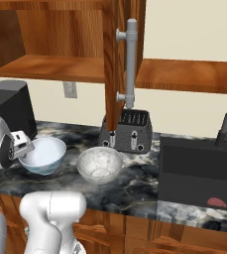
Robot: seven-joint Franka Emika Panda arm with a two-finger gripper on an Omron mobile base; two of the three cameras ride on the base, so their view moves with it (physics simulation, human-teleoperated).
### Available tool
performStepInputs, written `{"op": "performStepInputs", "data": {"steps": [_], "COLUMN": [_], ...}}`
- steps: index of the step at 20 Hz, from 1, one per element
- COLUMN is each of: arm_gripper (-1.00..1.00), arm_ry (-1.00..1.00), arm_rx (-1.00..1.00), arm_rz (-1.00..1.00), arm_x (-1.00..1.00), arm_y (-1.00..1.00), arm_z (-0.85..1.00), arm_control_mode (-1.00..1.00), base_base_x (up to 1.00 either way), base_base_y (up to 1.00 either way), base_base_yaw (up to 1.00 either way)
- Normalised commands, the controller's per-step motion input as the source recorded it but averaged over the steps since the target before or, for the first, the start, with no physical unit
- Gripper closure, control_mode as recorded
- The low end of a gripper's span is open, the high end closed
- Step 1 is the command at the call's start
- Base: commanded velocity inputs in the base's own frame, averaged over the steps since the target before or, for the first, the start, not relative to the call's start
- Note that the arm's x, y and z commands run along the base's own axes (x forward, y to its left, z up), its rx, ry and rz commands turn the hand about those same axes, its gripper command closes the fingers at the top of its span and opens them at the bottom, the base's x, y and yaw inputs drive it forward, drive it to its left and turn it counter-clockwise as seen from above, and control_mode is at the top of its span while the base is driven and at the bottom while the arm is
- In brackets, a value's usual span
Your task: Open the cabinet. Pick the bowls from the counter and place them in the cabinet. Then close the cabinet.
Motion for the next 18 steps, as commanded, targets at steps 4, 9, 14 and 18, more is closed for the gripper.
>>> {"op": "performStepInputs", "data": {"steps": [4, 9, 14, 18], "arm_gripper": [-1.00, -1.00, -1.00, -1.00], "arm_ry": [0.00, 0.00, 0.00, 0.00], "arm_rx": [-0.07, -0.01, 0.00, 0.00], "arm_rz": [0.00, 0.00, 0.00, 0.00], "arm_x": [0.08, 0.19, 0.28, 0.28], "arm_y": [0.00, 0.00, 0.00, 0.00], "arm_z": [-0.14, -0.04, -0.06, -0.19], "arm_control_mode": [-1.00, -1.00, -1.00, -1.00], "base_base_x": [0.00, 0.00, 0.00, 0.00], "base_base_y": [0.00, 0.00, 0.00, 0.00], "base_base_yaw": [0.00, 0.00, 0.00, 0.00]}}
